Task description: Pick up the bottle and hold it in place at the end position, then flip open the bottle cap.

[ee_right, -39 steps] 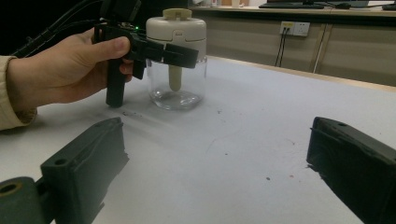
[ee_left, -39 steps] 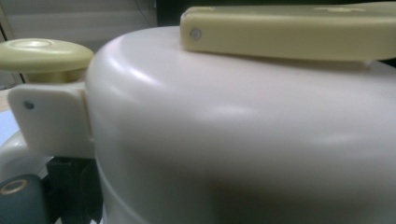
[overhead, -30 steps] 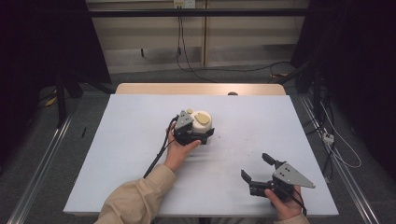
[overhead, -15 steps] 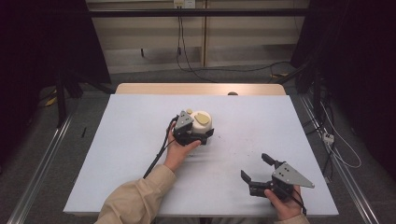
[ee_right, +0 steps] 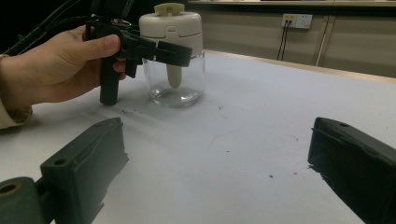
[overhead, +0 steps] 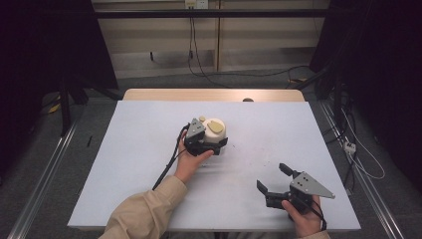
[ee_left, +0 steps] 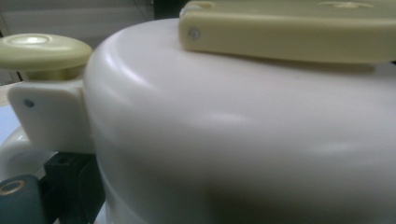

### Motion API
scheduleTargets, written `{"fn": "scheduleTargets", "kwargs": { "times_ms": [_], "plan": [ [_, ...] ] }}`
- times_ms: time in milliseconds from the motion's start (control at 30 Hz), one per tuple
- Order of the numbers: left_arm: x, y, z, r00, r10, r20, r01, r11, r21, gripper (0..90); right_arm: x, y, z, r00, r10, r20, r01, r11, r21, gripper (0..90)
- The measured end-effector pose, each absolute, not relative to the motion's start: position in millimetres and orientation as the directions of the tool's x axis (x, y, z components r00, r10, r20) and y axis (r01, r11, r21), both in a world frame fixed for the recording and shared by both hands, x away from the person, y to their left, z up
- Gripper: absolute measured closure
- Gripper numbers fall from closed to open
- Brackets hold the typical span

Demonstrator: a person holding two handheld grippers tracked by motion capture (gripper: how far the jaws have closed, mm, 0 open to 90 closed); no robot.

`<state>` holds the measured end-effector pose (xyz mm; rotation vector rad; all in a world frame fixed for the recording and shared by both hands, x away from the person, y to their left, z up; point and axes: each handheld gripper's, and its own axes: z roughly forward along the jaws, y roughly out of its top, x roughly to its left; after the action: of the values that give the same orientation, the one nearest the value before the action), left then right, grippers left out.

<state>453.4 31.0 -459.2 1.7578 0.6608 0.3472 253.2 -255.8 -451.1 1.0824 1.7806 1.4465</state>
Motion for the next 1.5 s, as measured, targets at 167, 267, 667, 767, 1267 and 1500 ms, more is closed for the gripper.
{"fn": "scheduleTargets", "kwargs": {
  "times_ms": [167,267,667,767,1267,1500],
  "plan": [
    [453,31,-459,0.794,0.599,-0.102,0.254,-0.174,0.951,5.2,259,-253,-451,-0.489,0.870,0.060,0.246,0.071,0.967,3.5],
    [453,31,-459,0.794,0.599,-0.106,0.254,-0.169,0.952,5.2,262,-250,-451,-0.495,0.865,0.076,0.262,0.066,0.963,3.7],
    [452,31,-460,0.793,0.601,-0.099,0.249,-0.171,0.953,5.2,280,-238,-447,-0.521,0.849,0.091,0.299,0.081,0.951,4.1],
    [452,31,-460,0.793,0.602,-0.099,0.249,-0.171,0.953,5.3,283,-234,-445,-0.525,0.846,0.091,0.300,0.084,0.950,5.0],
    [452,31,-459,0.792,0.602,-0.098,0.248,-0.172,0.953,5.3,303,-217,-437,-0.504,0.853,0.133,0.345,0.058,0.937,18.5],
    [452,31,-459,0.792,0.602,-0.097,0.248,-0.172,0.953,5.3,316,-208,-429,-0.520,0.845,0.123,0.344,0.075,0.936,29.4]
  ]
}}
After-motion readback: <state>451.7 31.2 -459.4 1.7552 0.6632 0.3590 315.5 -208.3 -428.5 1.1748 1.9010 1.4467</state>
